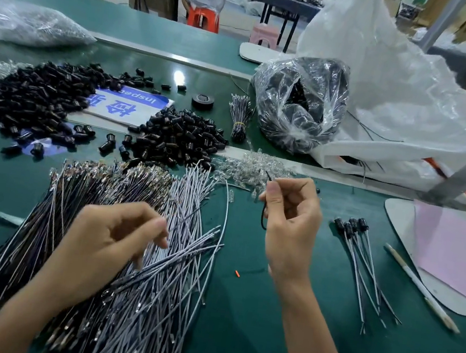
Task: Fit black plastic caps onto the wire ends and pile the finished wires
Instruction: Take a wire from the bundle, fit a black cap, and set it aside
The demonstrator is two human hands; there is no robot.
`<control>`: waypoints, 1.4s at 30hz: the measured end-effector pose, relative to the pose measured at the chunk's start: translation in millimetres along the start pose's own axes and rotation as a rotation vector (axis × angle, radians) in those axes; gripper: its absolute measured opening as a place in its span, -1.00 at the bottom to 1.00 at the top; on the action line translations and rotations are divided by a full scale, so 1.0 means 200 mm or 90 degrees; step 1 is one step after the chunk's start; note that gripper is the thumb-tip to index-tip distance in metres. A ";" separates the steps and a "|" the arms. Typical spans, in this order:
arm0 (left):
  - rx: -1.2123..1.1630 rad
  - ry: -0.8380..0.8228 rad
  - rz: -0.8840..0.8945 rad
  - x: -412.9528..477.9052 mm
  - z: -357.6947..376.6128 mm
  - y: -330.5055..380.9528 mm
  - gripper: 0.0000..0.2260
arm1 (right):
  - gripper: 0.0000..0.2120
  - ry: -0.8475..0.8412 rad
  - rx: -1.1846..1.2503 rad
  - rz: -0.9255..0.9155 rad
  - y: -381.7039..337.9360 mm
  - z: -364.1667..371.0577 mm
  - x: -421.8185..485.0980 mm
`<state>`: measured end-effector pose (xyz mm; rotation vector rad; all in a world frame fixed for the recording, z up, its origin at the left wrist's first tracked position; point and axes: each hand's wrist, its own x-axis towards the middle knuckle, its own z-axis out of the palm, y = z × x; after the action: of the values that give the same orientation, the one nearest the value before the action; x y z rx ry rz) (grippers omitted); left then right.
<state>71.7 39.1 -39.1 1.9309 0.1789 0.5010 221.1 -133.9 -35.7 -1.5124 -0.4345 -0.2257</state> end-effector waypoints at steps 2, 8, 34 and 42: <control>0.087 0.054 0.046 -0.02 0.03 0.01 -0.85 | -0.89 -0.058 0.027 0.004 -0.01 0.00 0.00; 0.365 0.156 0.083 0.10 0.13 0.15 -0.79 | -0.93 -0.184 0.135 0.041 -0.03 0.00 -0.02; -0.156 0.110 -0.009 0.16 0.22 0.30 -0.92 | -0.94 -0.391 0.258 0.111 -0.06 0.00 -0.05; -0.176 0.157 -0.005 0.15 0.20 0.28 -0.90 | -0.97 -0.365 0.221 0.105 -0.07 -0.01 -0.05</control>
<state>110.2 -6.9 6.0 1.5959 0.2613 0.7207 206.5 -138.3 -26.7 -1.2428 -0.7551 0.4087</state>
